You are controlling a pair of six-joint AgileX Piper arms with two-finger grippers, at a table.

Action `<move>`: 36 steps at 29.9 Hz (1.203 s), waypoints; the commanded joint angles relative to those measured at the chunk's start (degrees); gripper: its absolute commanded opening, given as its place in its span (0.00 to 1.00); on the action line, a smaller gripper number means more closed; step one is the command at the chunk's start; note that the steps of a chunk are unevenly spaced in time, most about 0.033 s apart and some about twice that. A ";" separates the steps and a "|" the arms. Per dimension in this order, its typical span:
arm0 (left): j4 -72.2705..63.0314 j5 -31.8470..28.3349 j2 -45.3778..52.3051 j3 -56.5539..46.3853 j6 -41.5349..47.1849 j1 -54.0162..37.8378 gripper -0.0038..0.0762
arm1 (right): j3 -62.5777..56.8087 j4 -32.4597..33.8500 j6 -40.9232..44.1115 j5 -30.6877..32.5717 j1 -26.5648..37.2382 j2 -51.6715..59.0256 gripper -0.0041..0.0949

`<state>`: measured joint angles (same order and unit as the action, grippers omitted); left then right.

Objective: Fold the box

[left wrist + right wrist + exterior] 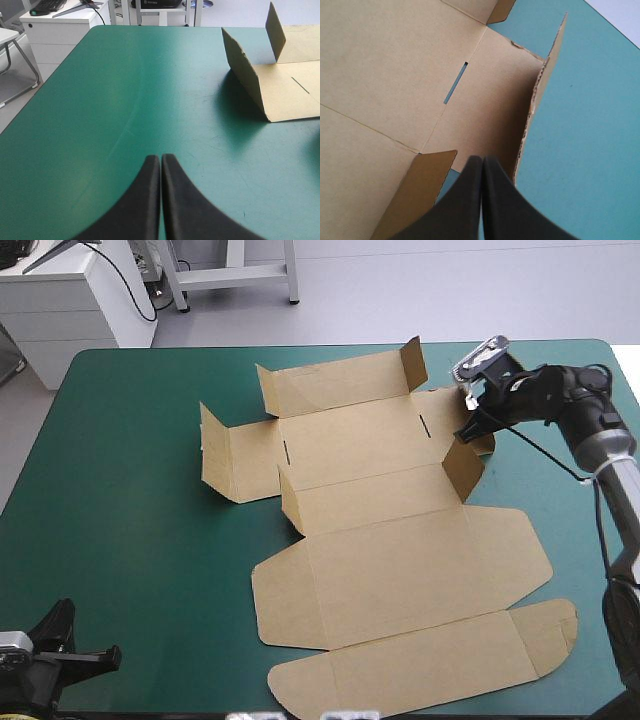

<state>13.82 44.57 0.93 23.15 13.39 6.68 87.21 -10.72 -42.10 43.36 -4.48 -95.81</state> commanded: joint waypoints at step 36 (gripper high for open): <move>0.40 -4.09 0.44 1.37 0.12 0.00 0.04 | 10.68 20.50 13.21 -9.34 -3.67 -15.15 0.58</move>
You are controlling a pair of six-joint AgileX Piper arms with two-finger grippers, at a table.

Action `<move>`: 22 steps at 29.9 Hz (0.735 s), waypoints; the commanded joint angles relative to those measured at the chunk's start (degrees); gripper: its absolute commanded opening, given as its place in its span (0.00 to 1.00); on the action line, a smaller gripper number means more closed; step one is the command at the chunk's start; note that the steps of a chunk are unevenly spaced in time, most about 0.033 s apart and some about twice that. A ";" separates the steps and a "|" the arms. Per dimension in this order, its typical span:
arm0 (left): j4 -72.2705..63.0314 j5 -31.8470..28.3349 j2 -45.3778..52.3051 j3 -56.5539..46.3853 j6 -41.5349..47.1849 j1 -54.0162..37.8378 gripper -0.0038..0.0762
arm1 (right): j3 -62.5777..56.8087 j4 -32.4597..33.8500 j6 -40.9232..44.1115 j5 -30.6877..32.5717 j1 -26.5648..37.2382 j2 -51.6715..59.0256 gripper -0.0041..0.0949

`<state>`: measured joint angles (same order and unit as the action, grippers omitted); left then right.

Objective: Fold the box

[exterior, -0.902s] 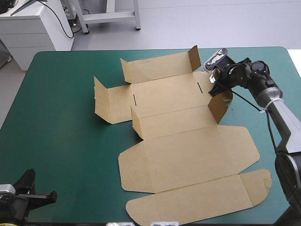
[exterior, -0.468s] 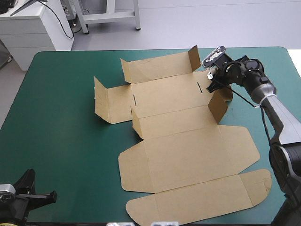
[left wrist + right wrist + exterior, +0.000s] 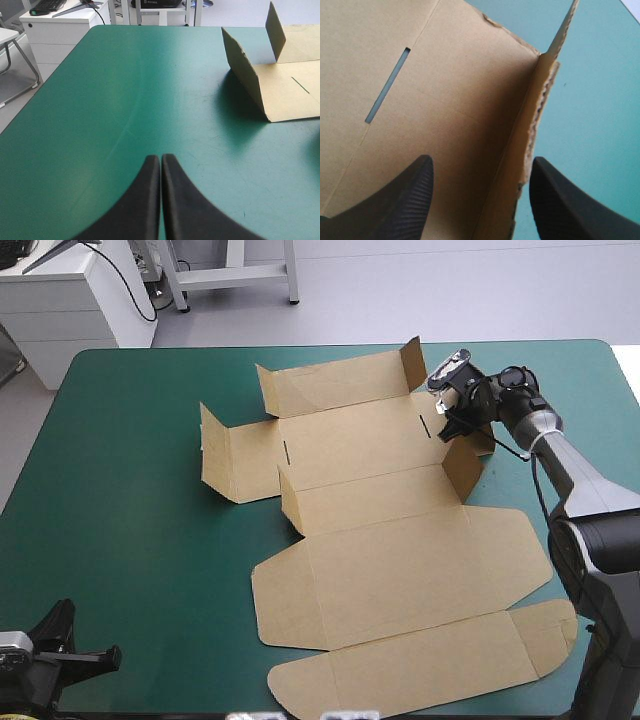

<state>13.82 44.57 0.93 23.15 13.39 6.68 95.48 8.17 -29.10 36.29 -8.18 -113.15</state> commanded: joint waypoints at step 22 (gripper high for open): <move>0.40 -4.09 0.44 1.37 0.12 0.00 0.04 | 13.91 0.02 -4.07 4.98 0.03 1.78 0.02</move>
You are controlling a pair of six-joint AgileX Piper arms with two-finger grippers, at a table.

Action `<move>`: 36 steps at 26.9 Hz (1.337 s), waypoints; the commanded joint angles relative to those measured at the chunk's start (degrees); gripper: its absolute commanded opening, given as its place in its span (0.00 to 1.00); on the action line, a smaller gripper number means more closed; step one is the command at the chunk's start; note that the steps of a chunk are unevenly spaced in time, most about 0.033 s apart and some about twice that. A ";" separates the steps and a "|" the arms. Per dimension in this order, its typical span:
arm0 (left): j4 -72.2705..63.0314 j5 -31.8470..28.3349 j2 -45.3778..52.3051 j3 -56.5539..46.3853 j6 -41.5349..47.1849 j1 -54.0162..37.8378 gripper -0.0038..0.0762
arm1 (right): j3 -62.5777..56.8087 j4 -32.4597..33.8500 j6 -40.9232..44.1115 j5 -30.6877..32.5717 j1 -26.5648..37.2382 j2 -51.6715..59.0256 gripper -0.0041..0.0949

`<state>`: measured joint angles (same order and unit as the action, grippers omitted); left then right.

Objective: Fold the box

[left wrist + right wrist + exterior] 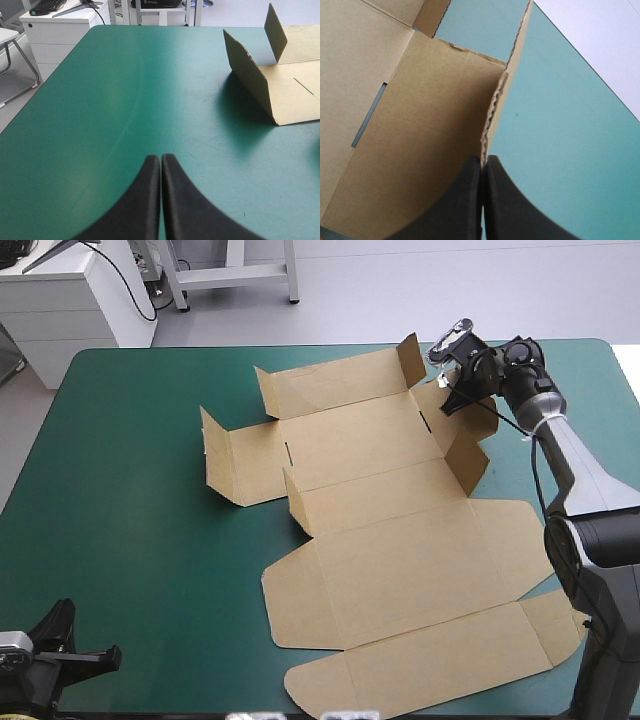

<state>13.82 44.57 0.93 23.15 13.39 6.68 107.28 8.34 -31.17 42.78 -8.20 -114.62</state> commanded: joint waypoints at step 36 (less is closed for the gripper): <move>0.40 -4.09 0.44 1.37 0.12 0.00 0.04 | 2.10 2.68 6.88 2.15 0.04 1.97 0.69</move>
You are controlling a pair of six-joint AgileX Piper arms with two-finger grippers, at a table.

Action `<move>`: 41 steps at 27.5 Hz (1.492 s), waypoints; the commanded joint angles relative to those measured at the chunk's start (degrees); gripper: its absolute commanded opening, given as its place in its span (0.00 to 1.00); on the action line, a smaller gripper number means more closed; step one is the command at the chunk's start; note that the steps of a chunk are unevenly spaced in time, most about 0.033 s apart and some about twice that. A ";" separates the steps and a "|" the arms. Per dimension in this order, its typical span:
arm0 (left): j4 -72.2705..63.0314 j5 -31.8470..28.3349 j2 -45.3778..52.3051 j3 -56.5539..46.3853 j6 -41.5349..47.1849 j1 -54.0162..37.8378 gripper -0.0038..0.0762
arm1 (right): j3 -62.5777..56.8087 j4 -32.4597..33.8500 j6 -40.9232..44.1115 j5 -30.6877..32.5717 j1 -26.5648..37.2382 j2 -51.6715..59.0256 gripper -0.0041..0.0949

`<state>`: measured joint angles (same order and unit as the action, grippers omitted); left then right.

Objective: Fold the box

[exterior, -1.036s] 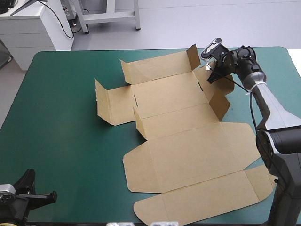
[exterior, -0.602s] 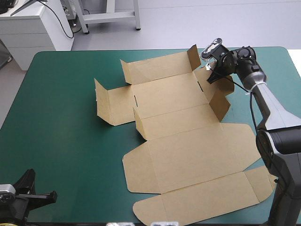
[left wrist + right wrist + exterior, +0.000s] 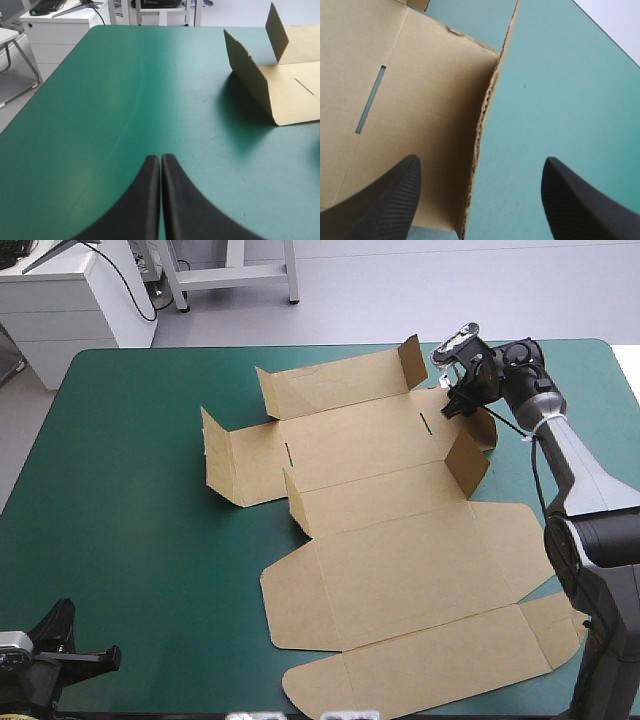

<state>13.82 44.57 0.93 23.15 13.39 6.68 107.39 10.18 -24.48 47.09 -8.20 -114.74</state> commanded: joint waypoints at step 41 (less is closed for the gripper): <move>0.26 -4.09 0.44 1.37 0.05 0.00 0.04 | 9.39 2.01 -15.91 4.47 -5.87 -1.19 0.02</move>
<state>13.82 44.57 0.93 23.15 13.39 6.68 114.76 11.34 -36.08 51.00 -11.76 -119.65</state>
